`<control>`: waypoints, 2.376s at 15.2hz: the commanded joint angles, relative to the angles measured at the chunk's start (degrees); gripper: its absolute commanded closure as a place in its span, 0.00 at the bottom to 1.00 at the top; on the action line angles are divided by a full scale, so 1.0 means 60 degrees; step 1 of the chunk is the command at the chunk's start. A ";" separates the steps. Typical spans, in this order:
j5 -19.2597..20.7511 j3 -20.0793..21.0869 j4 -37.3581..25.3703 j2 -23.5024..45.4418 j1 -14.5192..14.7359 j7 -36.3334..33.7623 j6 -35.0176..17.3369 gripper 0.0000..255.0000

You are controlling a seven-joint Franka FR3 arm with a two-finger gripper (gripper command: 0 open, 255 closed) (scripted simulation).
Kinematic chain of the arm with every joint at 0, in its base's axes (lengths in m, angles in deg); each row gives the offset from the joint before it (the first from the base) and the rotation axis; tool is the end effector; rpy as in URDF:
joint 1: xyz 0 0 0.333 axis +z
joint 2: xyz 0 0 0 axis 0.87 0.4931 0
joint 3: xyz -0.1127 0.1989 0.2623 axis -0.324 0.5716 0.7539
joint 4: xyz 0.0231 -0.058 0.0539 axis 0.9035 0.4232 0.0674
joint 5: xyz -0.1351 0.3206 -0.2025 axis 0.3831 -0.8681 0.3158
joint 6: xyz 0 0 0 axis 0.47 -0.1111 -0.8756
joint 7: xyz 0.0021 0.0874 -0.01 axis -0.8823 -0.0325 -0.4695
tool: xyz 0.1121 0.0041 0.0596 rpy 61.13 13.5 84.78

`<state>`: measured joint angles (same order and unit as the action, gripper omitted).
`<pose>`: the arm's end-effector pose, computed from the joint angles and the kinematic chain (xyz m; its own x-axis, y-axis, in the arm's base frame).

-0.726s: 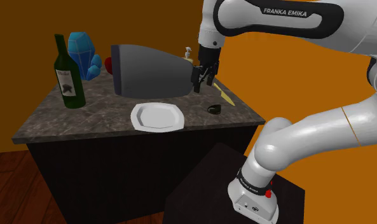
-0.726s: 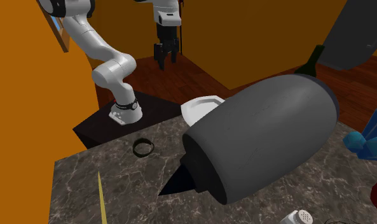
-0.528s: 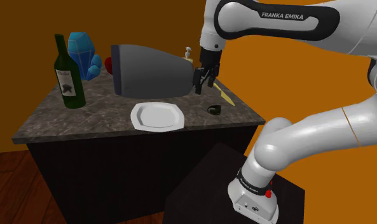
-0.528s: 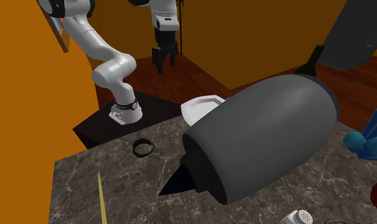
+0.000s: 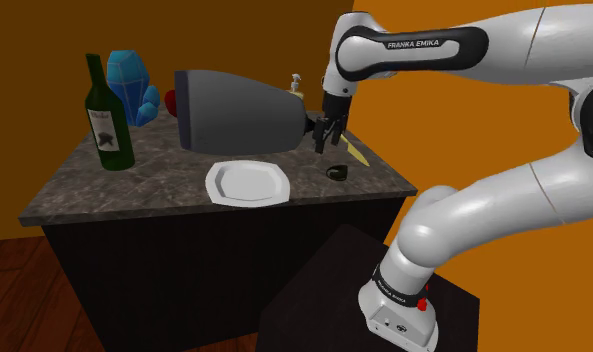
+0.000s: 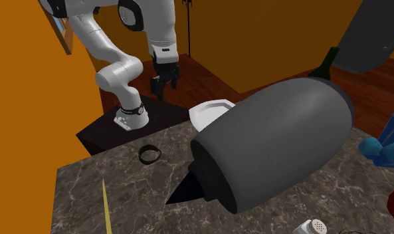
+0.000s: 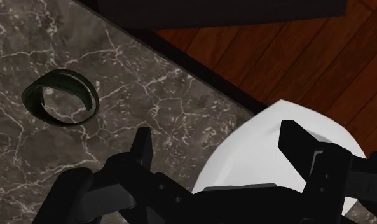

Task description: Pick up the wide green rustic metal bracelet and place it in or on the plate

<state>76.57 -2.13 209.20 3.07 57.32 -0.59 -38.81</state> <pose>0.3286 -0.0802 0.5121 0.9991 -0.0151 -0.0406 -0.0152 -0.9999 -0.0040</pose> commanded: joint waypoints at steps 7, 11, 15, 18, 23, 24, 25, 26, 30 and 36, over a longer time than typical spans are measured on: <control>0.0215 -0.1821 0.0025 0.1779 -0.0403 0.1943 -0.1570 0.00; -0.0024 -0.2697 -0.0290 0.3021 -0.0473 0.3038 -0.2288 0.00; -0.0454 -0.3321 -0.0572 0.4149 -0.0479 0.3979 -0.2895 0.00; -0.0524 -0.3354 -0.0311 0.4322 -0.0461 0.4039 -0.3313 0.00; -0.0632 -0.3397 -0.0023 0.4561 -0.0429 0.4129 -0.3817 0.00; -0.0633 -0.3397 -0.0024 0.4562 -0.0428 0.4130 -0.3817 0.00; -0.0633 -0.3397 -0.0024 0.4562 -0.0428 0.4130 -0.3817 0.00; -0.0633 -0.3397 -0.0024 0.4562 -0.0428 0.4130 -0.3817 0.00; -0.0633 -0.3397 -0.0025 0.4561 -0.0428 0.4129 -0.3815 0.00; -0.0636 -0.3399 -0.0029 0.4567 -0.0428 0.4133 -0.3815 1.00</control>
<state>72.79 -22.56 208.92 30.43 54.71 24.19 -61.74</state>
